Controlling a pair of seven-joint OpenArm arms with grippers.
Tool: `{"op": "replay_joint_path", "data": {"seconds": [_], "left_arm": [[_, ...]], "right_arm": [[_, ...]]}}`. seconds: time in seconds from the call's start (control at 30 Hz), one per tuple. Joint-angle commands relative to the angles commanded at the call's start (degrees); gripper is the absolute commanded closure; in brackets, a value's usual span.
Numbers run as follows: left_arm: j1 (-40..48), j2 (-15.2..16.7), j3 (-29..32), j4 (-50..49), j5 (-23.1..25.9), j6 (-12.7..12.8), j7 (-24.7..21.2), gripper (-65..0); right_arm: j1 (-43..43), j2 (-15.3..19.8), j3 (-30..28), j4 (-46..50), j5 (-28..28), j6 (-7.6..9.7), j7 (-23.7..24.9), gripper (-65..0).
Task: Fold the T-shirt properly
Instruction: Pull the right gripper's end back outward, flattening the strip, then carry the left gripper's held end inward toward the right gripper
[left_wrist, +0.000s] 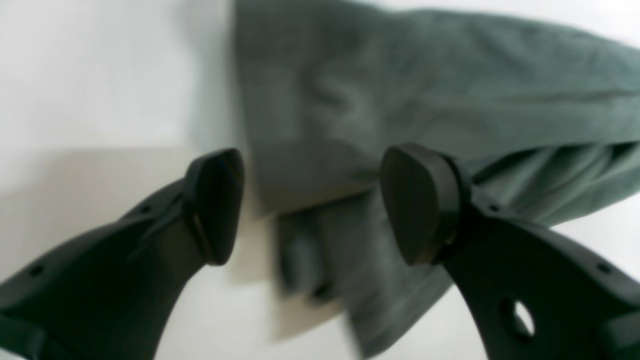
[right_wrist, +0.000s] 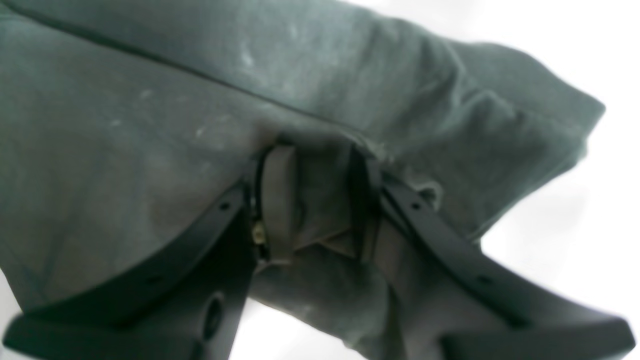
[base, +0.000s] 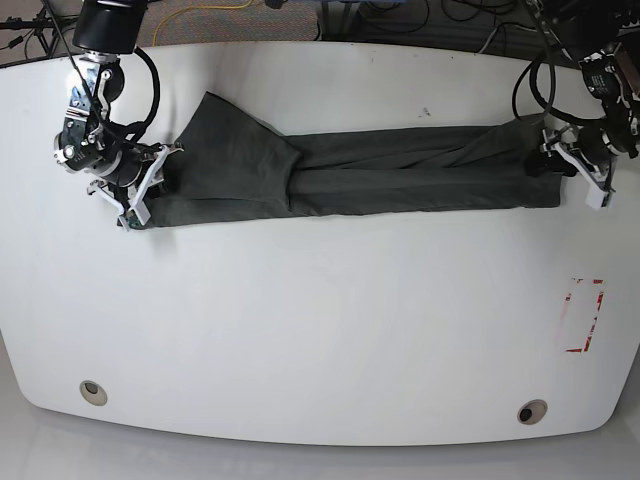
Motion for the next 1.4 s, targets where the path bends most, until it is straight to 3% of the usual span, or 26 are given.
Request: {"op": "replay_joint_path", "data": {"seconds": [0.1, 0.23, 0.33, 0.37, 0.47, 0.73, 1.0, 1.23, 1.4], "left_arm": [[0.00, 0.00, 1.67, 0.00, 0.00, 0.00, 0.00, -42.8], [-0.09, 0.62, 1.85, 0.00, 0.09, 0.00, 0.00, -34.7], [-0.26, 0.79, 1.41, 0.00, 0.26, 0.00, 0.00, -21.2], [-0.26, 0.79, 1.49, 0.00, 0.26, 0.00, 0.00, -13.6], [-0.35, 0.62, 1.49, 0.26, 0.35, 0.00, 0.00, -6.1], [0.09, 0.62, 1.85, 12.04, 0.35, 0.00, 0.26, -6.0], [-0.44, 1.14, 7.38, 24.97, 0.00, 0.00, 7.91, -6.0], [-0.97, 5.36, 16.88, 30.86, 0.00, 0.00, 9.58, -6.1], [-3.60, 10.37, 21.19, 30.77, 0.35, 0.00, 10.68, -6.1]], "right_arm": [[0.00, -0.70, 0.09, 0.00, -0.18, 0.00, 0.00, -16.5], [0.00, -0.79, 0.09, 0.00, -0.18, 0.00, 0.00, -16.5], [0.00, -0.79, 0.09, 0.00, -0.18, 0.00, 0.00, -16.5], [0.00, -0.88, 0.09, 0.00, -0.18, 0.00, 0.00, -16.5], [0.00, -0.88, 0.09, 0.00, 0.00, 0.00, 0.00, -16.5], [0.00, -0.88, 0.09, 0.00, 0.00, 0.00, 0.00, -16.5], [0.00, -0.88, 0.09, 0.00, 0.00, 0.00, 0.00, -16.5], [0.00, -0.97, 0.09, 0.00, 0.00, 0.00, 0.00, -16.5], [0.00, -1.85, 0.18, 0.00, -0.26, 0.00, 0.00, -16.5]]}}
